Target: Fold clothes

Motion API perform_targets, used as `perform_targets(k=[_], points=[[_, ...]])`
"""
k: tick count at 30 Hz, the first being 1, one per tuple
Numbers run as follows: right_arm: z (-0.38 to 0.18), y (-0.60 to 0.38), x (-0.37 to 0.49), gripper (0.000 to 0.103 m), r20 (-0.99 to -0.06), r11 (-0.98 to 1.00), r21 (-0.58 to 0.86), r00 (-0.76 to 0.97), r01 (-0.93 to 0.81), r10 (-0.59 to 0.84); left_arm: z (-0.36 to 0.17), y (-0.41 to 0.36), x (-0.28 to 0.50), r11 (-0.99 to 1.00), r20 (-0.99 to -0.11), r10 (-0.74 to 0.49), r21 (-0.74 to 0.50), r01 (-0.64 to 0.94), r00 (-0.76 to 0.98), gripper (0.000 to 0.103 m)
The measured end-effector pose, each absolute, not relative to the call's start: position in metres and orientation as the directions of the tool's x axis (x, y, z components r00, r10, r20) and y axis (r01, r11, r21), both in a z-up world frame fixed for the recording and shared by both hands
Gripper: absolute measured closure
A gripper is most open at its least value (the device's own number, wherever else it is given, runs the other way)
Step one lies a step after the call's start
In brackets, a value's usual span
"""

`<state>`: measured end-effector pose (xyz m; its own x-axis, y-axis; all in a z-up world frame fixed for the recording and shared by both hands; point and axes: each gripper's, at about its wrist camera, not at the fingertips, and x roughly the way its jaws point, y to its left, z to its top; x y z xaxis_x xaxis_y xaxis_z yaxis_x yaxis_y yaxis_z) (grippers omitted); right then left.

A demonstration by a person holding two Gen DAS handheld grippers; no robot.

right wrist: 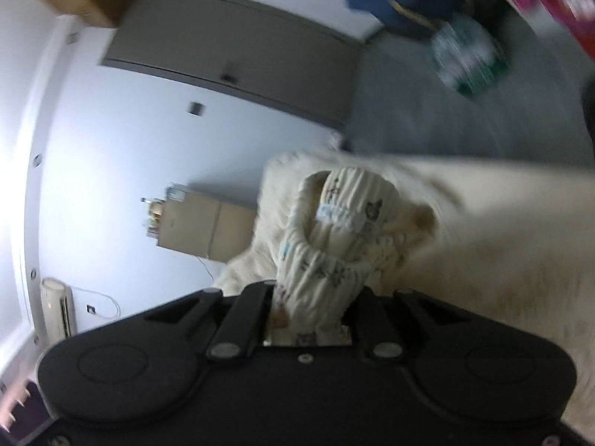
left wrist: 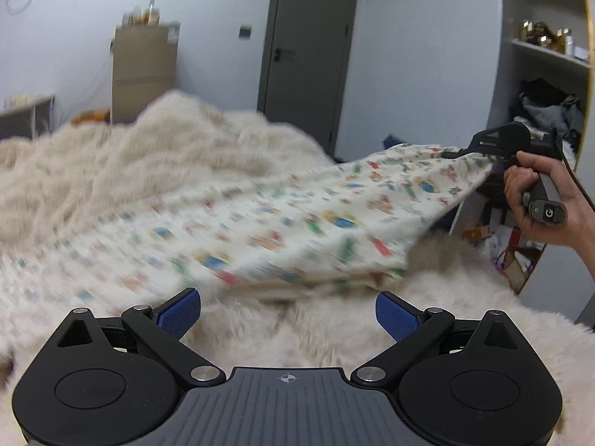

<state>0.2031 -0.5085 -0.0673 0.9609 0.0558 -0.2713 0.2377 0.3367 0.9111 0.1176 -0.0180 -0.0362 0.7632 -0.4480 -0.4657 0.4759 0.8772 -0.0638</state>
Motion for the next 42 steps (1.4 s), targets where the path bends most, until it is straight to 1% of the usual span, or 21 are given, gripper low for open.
perform_targets(k=[2,5,7,9,11,13,14,15,17,18,19,20,21,22,23,24,28,32,36,40,42], points=[[-0.051,-0.520,0.198,0.097,-0.263,0.351,0.905,0.965,0.241,0.016,-0.033,-0.037,0.114,0.848,-0.451,-0.442,0.072,0.525,0.775,0.004],[-0.033,-0.531,0.193,0.097,-0.269,0.364,0.897,0.963,0.253,-0.007,-0.041,-0.078,0.104,0.751,-0.441,-0.469,0.256,0.609,0.765,0.004],[-0.027,-0.530,0.193,0.097,-0.274,0.378,0.890,0.962,0.254,0.001,-0.049,-0.105,0.095,0.670,-0.423,-0.492,0.374,0.641,0.761,0.009],[-0.023,-0.526,0.191,0.097,-0.276,0.391,0.885,0.961,0.252,0.005,-0.056,-0.125,0.086,0.599,-0.390,-0.512,0.476,0.644,0.765,0.011],[-0.024,-0.523,0.185,0.097,-0.272,0.387,0.888,0.962,0.247,0.008,-0.062,-0.151,0.080,0.539,-0.347,-0.522,0.574,0.617,0.779,0.018],[-0.024,-0.521,0.183,0.097,-0.270,0.377,0.893,0.963,0.246,0.011,-0.069,-0.171,0.081,0.522,-0.322,-0.508,0.623,0.583,0.799,0.025],[-0.024,-0.522,0.184,0.097,-0.269,0.372,0.895,0.963,0.245,0.011,-0.076,-0.184,0.082,0.515,-0.294,-0.483,0.667,0.539,0.825,0.027],[-0.024,-0.523,0.185,0.097,-0.268,0.366,0.898,0.963,0.245,0.012,-0.085,-0.196,0.082,0.499,-0.267,-0.453,0.714,0.490,0.851,0.031],[-0.023,-0.526,0.186,0.097,-0.265,0.353,0.903,0.964,0.243,0.014,-0.105,-0.219,0.085,0.463,-0.207,-0.379,0.802,0.378,0.902,0.036],[-0.023,-0.527,0.186,0.097,-0.262,0.346,0.907,0.965,0.240,0.018,-0.113,-0.225,0.088,0.455,-0.177,-0.346,0.827,0.330,0.921,0.043],[-0.023,-0.527,0.186,0.097,-0.260,0.342,0.909,0.965,0.237,0.020,-0.114,-0.227,0.091,0.465,-0.157,-0.327,0.832,0.304,0.932,0.050],[-0.023,-0.528,0.185,0.097,-0.258,0.340,0.910,0.966,0.235,0.022,-0.113,-0.226,0.094,0.482,-0.135,-0.305,0.832,0.275,0.943,0.054],[-0.023,-0.529,0.184,0.097,-0.255,0.337,0.912,0.967,0.233,0.023,-0.112,-0.224,0.096,0.492,-0.122,-0.295,0.831,0.260,0.948,0.065],[-0.025,-0.531,0.184,0.097,-0.255,0.333,0.914,0.967,0.233,0.025,-0.109,-0.220,0.097,0.502,-0.103,-0.286,0.831,0.240,0.953,0.083],[-0.026,-0.533,0.185,0.097,-0.258,0.329,0.914,0.966,0.236,0.026,-0.107,-0.216,0.097,0.512,-0.083,-0.277,0.831,0.220,0.957,0.093],[-0.028,-0.534,0.186,0.097,-0.261,0.326,0.915,0.965,0.239,0.027,-0.102,-0.214,0.097,0.521,-0.074,-0.275,0.826,0.214,0.958,0.095],[-0.031,-0.542,0.187,0.097,-0.271,0.325,0.913,0.962,0.248,0.026,-0.059,-0.215,0.079,0.553,-0.178,-0.390,0.739,0.384,0.904,0.098],[-0.013,-0.561,0.176,0.097,-0.233,0.346,0.914,0.972,0.211,0.023,-0.016,-0.216,0.061,0.558,-0.263,-0.504,0.628,0.543,0.823,0.098],[0.012,-0.598,0.148,0.096,-0.199,0.406,0.895,0.980,0.184,-0.004,0.024,-0.220,0.042,0.534,-0.325,-0.612,0.503,0.680,0.721,0.098],[0.029,-0.630,0.111,0.096,-0.201,0.460,0.860,0.976,0.219,-0.089,0.011,-0.274,0.019,0.455,-0.356,-0.672,0.493,0.742,0.649,0.097],[0.039,-0.641,0.092,0.096,-0.191,0.492,0.835,0.969,0.245,-0.159,0.004,-0.301,0.007,0.413,-0.372,-0.700,0.487,0.770,0.610,0.097]])
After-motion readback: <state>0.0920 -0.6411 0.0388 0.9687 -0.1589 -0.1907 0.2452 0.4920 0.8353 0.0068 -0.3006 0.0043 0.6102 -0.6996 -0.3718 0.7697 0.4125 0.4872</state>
